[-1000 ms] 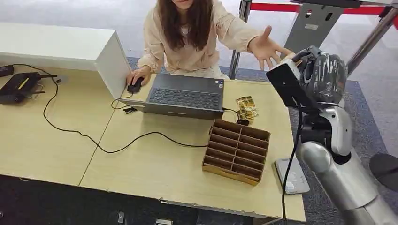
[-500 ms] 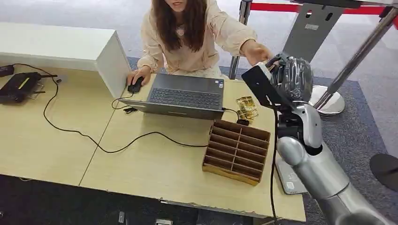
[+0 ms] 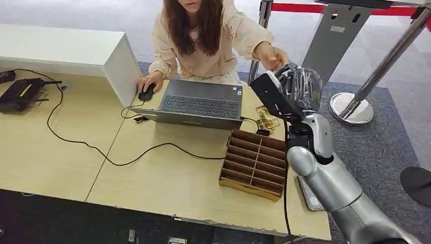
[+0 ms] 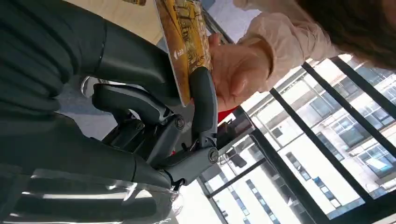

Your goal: Pass the card to the sensor for recognition and then transmit it.

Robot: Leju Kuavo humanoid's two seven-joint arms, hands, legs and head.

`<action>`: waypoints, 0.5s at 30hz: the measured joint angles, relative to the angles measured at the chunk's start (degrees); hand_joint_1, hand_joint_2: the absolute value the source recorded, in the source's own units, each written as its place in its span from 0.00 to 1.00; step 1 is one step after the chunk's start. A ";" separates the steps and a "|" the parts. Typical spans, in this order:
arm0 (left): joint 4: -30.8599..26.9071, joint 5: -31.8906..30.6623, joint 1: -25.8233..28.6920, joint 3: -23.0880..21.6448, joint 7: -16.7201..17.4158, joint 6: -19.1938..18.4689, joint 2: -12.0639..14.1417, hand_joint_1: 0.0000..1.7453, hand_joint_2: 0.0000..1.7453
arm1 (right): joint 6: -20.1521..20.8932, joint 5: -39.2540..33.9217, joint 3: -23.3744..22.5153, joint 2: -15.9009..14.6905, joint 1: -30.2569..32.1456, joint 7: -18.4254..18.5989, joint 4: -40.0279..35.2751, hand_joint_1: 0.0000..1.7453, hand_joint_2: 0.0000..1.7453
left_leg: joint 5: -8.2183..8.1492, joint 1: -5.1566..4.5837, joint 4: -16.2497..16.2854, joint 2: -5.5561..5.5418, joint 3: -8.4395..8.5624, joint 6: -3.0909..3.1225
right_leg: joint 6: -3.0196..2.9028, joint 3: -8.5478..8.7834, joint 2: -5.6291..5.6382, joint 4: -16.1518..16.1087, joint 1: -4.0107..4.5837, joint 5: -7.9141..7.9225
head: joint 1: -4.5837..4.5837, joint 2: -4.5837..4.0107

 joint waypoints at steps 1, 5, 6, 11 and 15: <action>0.00 0.09 0.00 0.00 0.04 0.00 -0.02 0.00 0.00 | -0.20 0.00 0.13 0.11 0.00 -0.17 0.39 1.00 1.00 | 0.00 0.00 0.00 0.00 0.00 0.00 | 0.00 0.00 0.00 0.00 0.00 0.00 | 0.02 0.00; 0.00 0.13 0.02 0.00 0.13 0.00 -0.04 0.00 0.00 | -1.03 -0.44 0.41 0.52 0.00 -0.74 1.46 1.00 1.00 | 0.00 0.00 0.00 0.00 0.01 0.00 | 0.00 0.00 0.00 0.00 0.00 0.00 | 0.02 0.00; 0.00 0.15 0.02 0.00 0.13 0.00 -0.07 0.00 0.00 | -1.22 -0.59 0.44 0.59 0.00 -0.81 1.77 1.00 1.00 | 0.00 0.00 0.00 0.00 0.00 0.00 | 0.00 0.00 0.00 0.00 0.00 0.00 | 0.02 0.00; 0.00 0.28 0.05 0.00 0.13 0.00 -0.09 0.00 0.00 | -1.55 -0.92 0.48 0.72 -0.02 -0.65 2.67 1.00 1.00 | 0.00 0.00 0.00 -0.01 0.00 0.00 | 0.00 0.00 0.00 0.00 0.00 0.00 | 0.02 0.00; 0.00 0.35 0.07 0.00 0.13 0.02 -0.09 0.00 0.00 | -1.70 -0.94 0.46 0.70 -0.06 -0.31 3.04 1.00 1.00 | 0.00 0.00 0.00 0.00 0.00 0.00 | 0.00 -0.01 0.00 0.00 0.00 0.00 | 0.02 0.00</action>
